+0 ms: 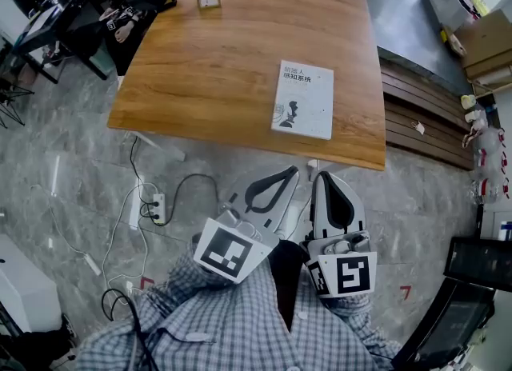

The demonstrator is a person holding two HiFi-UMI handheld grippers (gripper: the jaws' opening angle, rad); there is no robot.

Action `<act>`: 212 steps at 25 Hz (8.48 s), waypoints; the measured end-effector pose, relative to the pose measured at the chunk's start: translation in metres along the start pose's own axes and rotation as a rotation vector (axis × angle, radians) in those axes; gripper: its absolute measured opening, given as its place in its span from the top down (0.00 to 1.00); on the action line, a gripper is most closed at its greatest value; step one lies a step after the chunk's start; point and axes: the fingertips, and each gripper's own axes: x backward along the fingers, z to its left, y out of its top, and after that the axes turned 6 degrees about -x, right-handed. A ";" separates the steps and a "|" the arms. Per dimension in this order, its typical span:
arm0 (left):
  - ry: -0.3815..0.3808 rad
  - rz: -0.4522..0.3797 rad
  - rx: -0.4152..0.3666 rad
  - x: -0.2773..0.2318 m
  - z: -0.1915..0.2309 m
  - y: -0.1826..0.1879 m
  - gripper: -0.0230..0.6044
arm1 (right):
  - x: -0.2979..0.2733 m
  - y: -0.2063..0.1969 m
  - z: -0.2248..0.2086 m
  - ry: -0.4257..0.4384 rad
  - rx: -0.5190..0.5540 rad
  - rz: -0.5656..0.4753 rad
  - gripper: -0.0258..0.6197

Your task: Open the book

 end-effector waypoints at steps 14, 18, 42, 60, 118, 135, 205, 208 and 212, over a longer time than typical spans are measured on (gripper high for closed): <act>-0.015 -0.013 -0.005 0.035 0.020 -0.007 0.96 | -0.006 -0.012 0.032 -0.038 0.001 -0.003 0.93; -0.023 -0.018 -0.005 0.046 0.027 -0.009 0.96 | -0.009 -0.017 0.049 -0.034 0.016 0.002 0.93; -0.034 -0.048 0.019 0.052 0.039 -0.007 0.96 | -0.015 -0.015 0.060 -0.068 0.044 0.018 0.93; 0.029 0.006 0.024 -0.015 0.079 -0.023 0.96 | -0.081 -0.021 0.000 -0.012 0.015 0.045 0.93; 0.207 0.269 0.117 -0.254 0.126 -0.114 0.96 | -0.222 -0.113 -0.225 0.195 -0.148 0.456 0.93; 0.157 0.412 0.146 -0.252 0.130 -0.190 0.96 | -0.233 -0.187 -0.258 0.037 -0.131 0.644 0.93; 0.053 0.501 0.111 -0.270 0.126 -0.262 0.96 | -0.255 -0.227 -0.279 0.047 -0.657 0.802 0.90; 0.038 0.521 0.160 -0.268 0.124 -0.264 0.96 | -0.255 -0.221 -0.276 0.058 -0.659 0.797 0.91; 0.050 0.526 0.246 -0.260 0.124 -0.260 0.88 | -0.256 -0.212 -0.271 0.088 -0.672 0.794 0.91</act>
